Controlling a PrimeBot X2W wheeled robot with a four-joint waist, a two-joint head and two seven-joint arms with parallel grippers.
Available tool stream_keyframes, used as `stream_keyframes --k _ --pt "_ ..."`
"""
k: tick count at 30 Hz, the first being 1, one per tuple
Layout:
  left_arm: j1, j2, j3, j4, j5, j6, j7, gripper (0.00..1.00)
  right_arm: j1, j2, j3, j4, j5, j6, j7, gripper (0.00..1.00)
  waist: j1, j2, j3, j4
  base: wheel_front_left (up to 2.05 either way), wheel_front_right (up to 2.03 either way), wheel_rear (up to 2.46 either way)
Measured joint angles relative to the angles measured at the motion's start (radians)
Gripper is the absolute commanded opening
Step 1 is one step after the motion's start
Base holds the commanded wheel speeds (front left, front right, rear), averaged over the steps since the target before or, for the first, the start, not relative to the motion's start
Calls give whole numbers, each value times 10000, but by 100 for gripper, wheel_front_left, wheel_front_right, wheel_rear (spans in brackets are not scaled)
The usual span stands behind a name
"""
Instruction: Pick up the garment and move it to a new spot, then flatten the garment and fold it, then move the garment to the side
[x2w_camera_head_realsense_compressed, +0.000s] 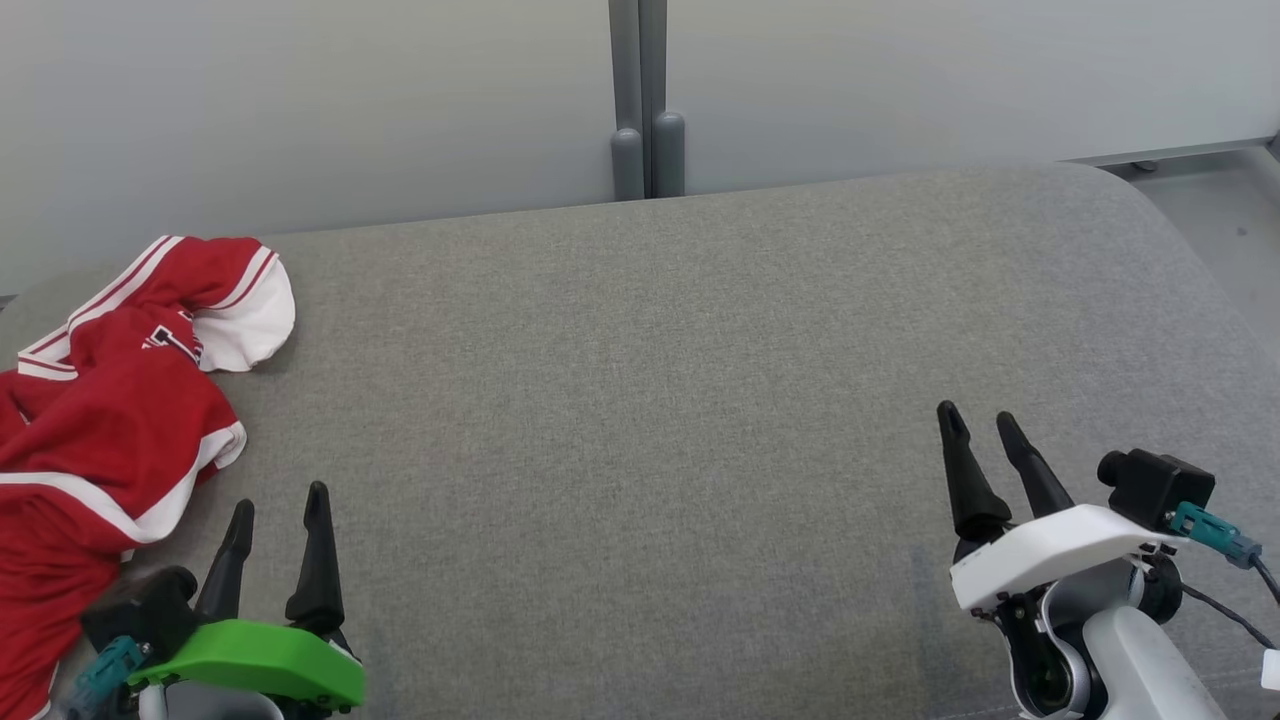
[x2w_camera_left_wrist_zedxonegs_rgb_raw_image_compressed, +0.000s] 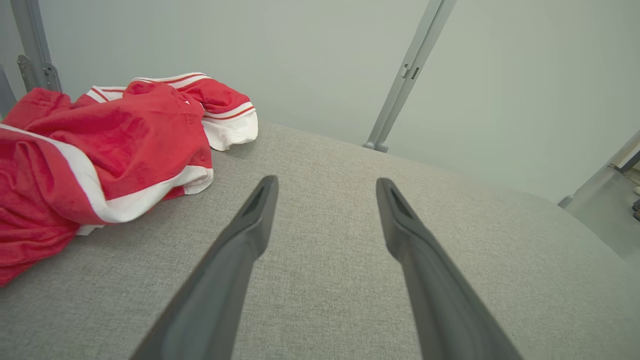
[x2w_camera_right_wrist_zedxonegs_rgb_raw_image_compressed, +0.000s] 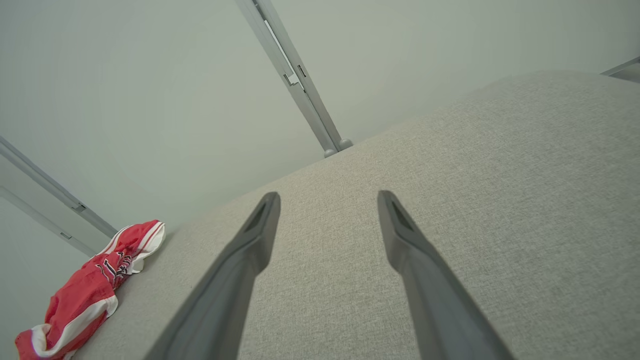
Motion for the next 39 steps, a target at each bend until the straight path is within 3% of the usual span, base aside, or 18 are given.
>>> stream_keyframes --k 15,33,39 --pt "391 -33 -125 -290 1691 339 -545 100 22 -96 510 -295 -2090 -416 -543 100 0 0 -171 0 0 0 0" --pt "734 6 -219 -646 3908 512 -1158 100 129 -157 1001 -416 -4102 -598 -1126 100 0 0 -282 -16 0 0 0" --pt "745 12 -217 -642 4036 512 -1187 100 129 -174 1034 -410 -4257 -594 -1185 100 0 0 -283 -14 0 0 0"
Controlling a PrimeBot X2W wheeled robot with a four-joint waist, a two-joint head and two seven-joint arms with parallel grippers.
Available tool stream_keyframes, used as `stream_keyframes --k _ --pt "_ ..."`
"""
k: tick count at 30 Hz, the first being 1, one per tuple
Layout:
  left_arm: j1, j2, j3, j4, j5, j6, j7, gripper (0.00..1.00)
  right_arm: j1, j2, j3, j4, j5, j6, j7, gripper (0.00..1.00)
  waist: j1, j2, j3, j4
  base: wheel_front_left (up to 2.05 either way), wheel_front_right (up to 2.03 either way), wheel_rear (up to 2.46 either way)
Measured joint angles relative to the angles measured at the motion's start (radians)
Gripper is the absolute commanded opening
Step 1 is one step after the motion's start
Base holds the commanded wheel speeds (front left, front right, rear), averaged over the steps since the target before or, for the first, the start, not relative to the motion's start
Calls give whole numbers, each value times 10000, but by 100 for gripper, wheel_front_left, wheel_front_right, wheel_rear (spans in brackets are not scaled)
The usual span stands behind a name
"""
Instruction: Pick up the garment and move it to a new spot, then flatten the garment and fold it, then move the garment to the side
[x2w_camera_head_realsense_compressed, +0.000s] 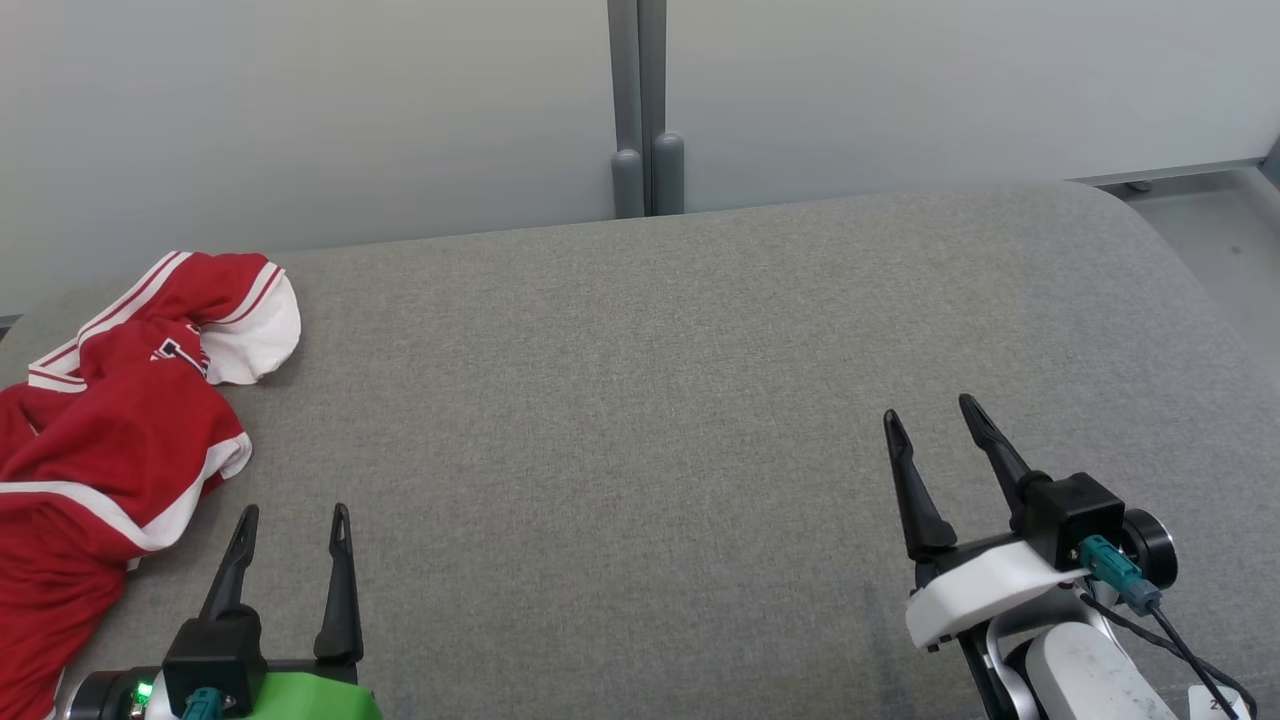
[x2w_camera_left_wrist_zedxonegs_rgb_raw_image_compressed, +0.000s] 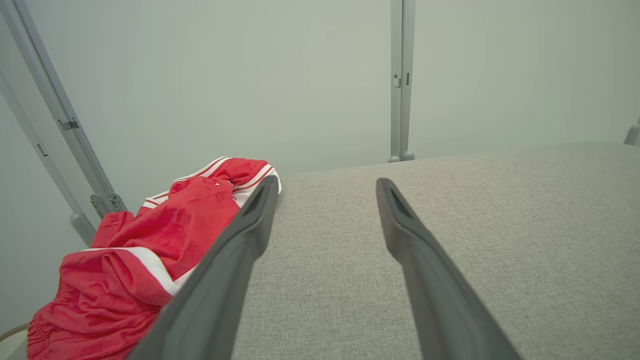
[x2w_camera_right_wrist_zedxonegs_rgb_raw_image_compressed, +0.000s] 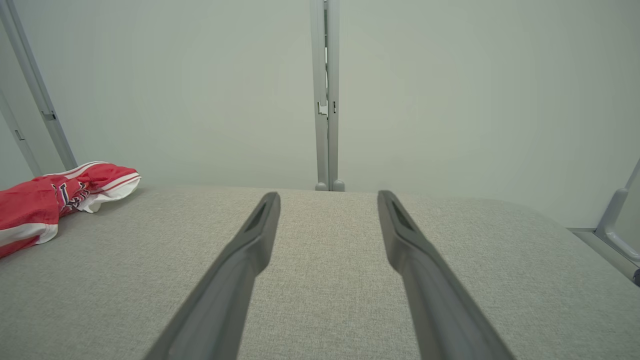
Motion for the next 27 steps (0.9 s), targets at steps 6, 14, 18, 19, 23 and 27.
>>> stream_keyframes --k 6,14,18,19,23,27 --pt "39 -4 23 52 -6 -17 0 100 0 2 -29 17 0 15 0 100 0 0 3 3 0 0 0" --pt "51 -10 48 73 -6 -50 0 100 0 4 -81 50 -2 96 0 100 0 0 5 13 0 0 0" --pt "51 -13 54 82 -6 -107 0 100 0 4 -98 59 -2 100 0 100 0 0 5 21 0 0 0" --pt "51 -13 58 84 -6 -111 0 100 0 4 -102 63 -2 100 0 100 0 0 5 23 0 0 0" --pt "52 -19 63 96 -6 -121 0 100 0 6 -130 79 -4 123 0 100 0 0 3 41 0 0 0" --pt "50 -33 31 159 -4 -207 0 100 3 6 -293 82 -4 174 -2 100 0 0 -11 134 0 0 0"
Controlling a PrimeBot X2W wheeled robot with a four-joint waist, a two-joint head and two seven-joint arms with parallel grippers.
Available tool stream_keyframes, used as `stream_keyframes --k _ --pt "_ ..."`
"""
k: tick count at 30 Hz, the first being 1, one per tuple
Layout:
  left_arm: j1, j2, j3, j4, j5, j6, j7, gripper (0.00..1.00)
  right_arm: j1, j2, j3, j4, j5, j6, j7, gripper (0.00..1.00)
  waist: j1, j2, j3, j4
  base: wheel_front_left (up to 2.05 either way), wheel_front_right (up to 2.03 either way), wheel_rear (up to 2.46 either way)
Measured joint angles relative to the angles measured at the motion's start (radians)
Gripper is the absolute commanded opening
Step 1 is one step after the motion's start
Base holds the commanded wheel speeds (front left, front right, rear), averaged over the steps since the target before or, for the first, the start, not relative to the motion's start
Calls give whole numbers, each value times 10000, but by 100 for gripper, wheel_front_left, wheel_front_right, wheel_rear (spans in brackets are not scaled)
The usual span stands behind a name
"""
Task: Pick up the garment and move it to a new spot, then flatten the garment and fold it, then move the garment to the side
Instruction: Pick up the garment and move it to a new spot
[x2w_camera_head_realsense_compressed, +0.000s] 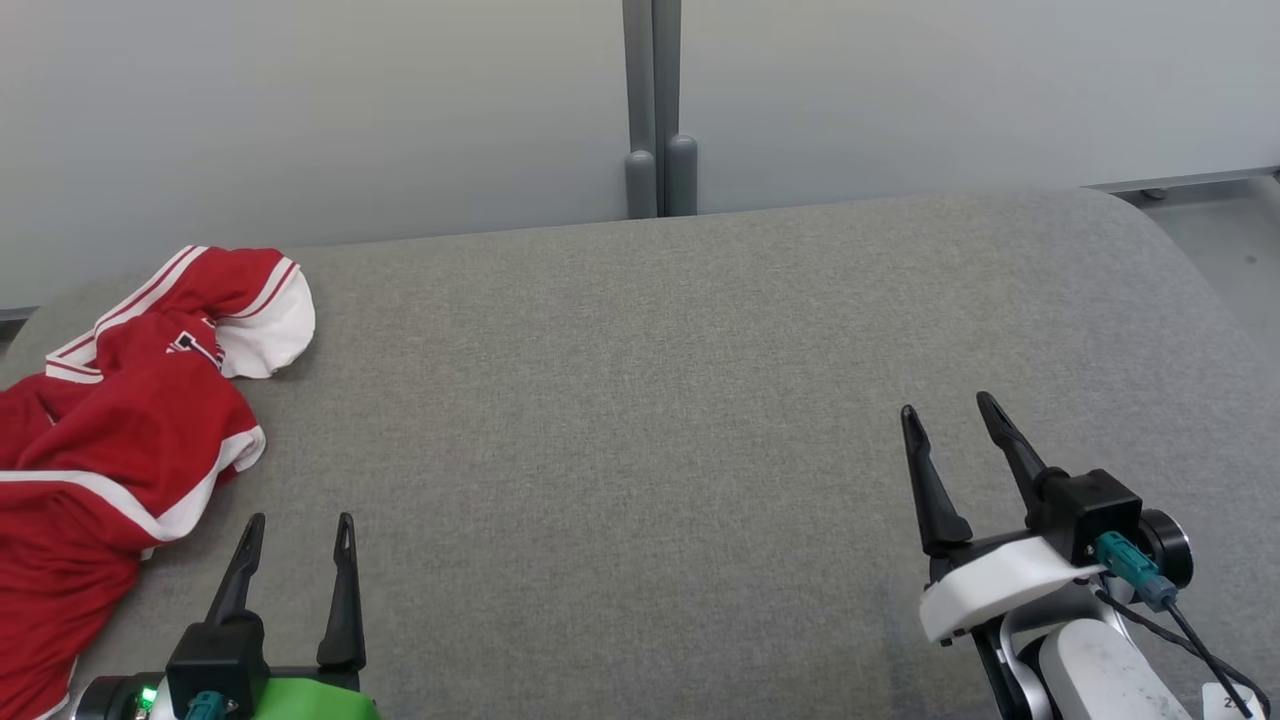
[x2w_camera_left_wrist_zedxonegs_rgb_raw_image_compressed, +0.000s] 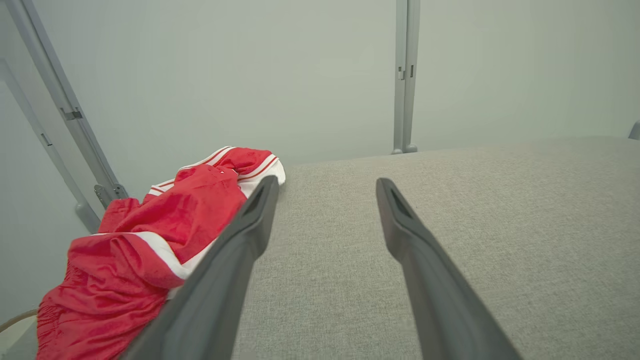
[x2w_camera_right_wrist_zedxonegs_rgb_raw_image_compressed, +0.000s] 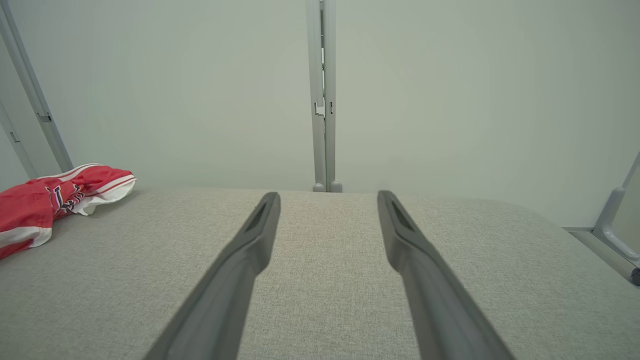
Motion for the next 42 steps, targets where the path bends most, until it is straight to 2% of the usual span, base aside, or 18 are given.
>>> stream_keyframes --k 9,26,29,42 --pt "-4 -10 109 67 79 13 0 100 12 10 -63 -27 0 13 0 100 0 0 -61 584 0 0 0" --pt "-5 -52 387 -19 295 119 0 100 14 144 -25 -48 -2 132 0 100 0 0 -204 2583 0 0 0" --pt "-5 -52 562 -17 293 194 0 100 14 184 94 -36 -31 236 0 100 0 0 -209 2829 0 0 0" --pt "-26 -81 861 209 215 226 0 100 5 188 107 58 -165 353 0 100 0 0 7 2822 0 0 0"
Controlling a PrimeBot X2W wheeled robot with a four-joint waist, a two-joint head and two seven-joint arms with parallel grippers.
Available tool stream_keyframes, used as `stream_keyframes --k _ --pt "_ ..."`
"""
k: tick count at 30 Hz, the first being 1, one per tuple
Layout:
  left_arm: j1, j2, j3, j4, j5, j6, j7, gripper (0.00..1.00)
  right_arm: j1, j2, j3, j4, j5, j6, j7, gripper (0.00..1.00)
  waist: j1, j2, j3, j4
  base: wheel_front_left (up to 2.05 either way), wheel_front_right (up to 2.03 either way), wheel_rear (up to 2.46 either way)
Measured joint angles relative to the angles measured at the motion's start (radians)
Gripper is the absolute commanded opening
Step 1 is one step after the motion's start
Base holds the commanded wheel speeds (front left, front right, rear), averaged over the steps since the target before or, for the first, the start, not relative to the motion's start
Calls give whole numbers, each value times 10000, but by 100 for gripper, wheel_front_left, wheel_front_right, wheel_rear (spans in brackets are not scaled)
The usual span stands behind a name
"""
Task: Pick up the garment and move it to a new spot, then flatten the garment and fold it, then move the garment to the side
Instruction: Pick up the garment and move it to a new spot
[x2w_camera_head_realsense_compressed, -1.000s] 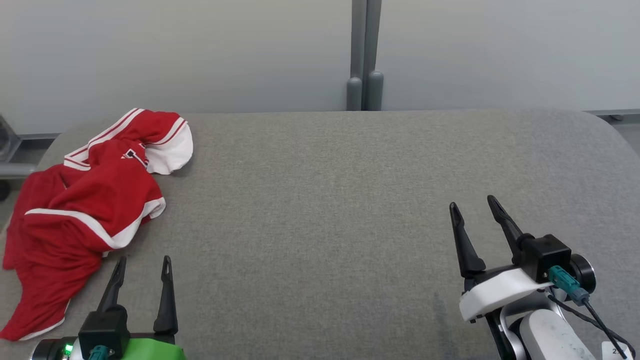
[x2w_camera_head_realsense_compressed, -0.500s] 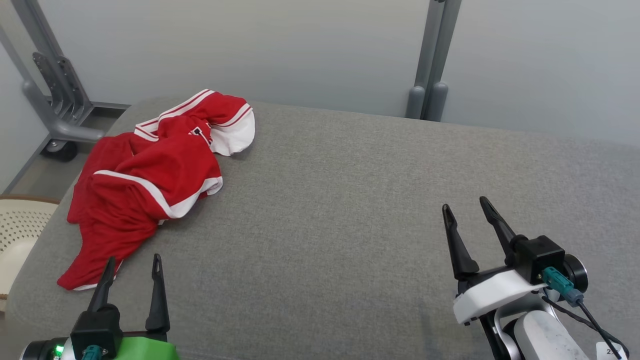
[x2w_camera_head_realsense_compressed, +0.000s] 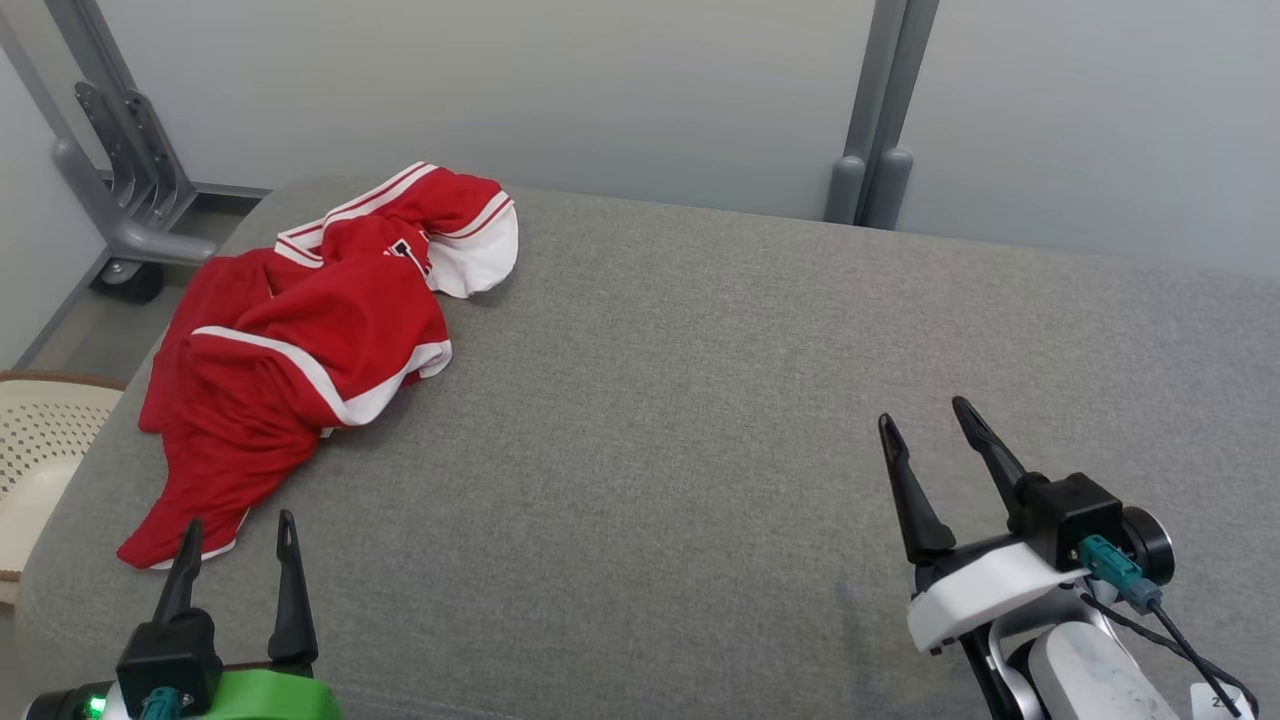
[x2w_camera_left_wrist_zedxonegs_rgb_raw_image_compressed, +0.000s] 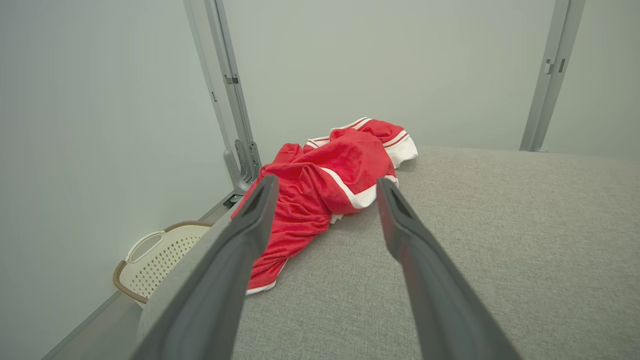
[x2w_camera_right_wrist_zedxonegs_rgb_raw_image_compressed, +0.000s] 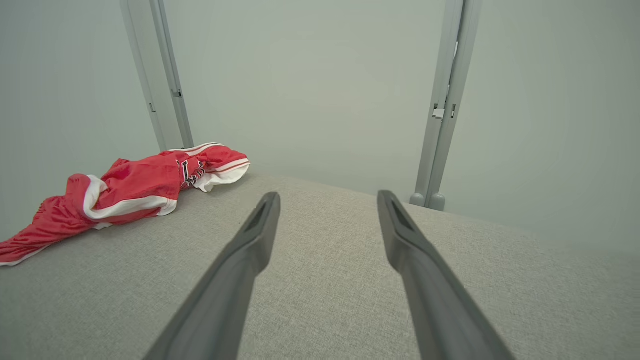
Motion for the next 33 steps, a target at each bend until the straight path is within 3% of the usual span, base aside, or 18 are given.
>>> stream_keyframes --k 13,33 --pt "-1995 61 232 1060 -384 -2 215 100 -456 -305 -163 -4 -261 35 0 100 0 0 607 35 0 0 0" --pt "-5567 56 805 3446 -1147 13 2119 100 -2440 -817 33 0 -679 579 48 100 0 0 2307 -1 0 0 0"
